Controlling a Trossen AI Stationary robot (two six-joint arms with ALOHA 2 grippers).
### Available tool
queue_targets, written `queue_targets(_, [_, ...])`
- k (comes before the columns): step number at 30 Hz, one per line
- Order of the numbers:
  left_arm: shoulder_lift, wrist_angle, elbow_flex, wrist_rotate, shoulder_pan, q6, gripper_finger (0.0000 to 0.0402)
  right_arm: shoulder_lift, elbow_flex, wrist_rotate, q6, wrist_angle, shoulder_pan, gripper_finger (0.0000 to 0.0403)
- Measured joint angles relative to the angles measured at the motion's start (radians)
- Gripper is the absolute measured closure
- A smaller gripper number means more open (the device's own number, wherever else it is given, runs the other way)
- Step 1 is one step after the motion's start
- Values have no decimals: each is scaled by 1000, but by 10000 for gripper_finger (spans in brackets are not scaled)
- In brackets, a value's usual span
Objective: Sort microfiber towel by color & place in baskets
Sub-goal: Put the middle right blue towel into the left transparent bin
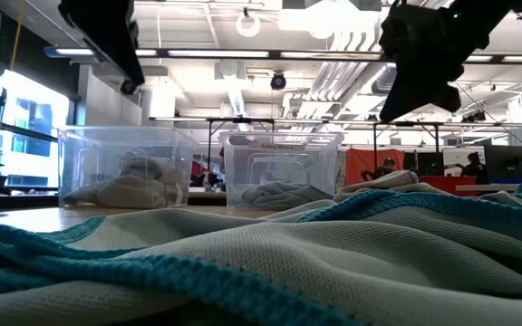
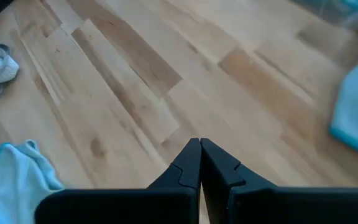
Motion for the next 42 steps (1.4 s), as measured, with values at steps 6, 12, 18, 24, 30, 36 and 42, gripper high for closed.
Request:
queue_targets(6, [-35,28,-2,6,-12,153,395,0,99,84,111,-152,48,403])
queue_targets(12, [-165,224,-181,92,13,233,401,16,225,103,280,-373,65,403])
queue_targets(18, [-332,390,-397,147,24,150,401,27,256,0,494,-629,65,400])
queue_targets(24, [-422,404,-473,172,24,113,401,27,199,-93,595,-677,67,367])
queue_targets(30, [-437,414,-492,171,24,113,401,27,99,-204,671,-653,67,301])
queue_targets(36, [-436,410,-492,172,24,148,401,27,-19,-312,749,-494,77,237])
queue_targets(42, [-436,410,-492,173,24,163,401,27,-114,-375,871,-385,114,192])
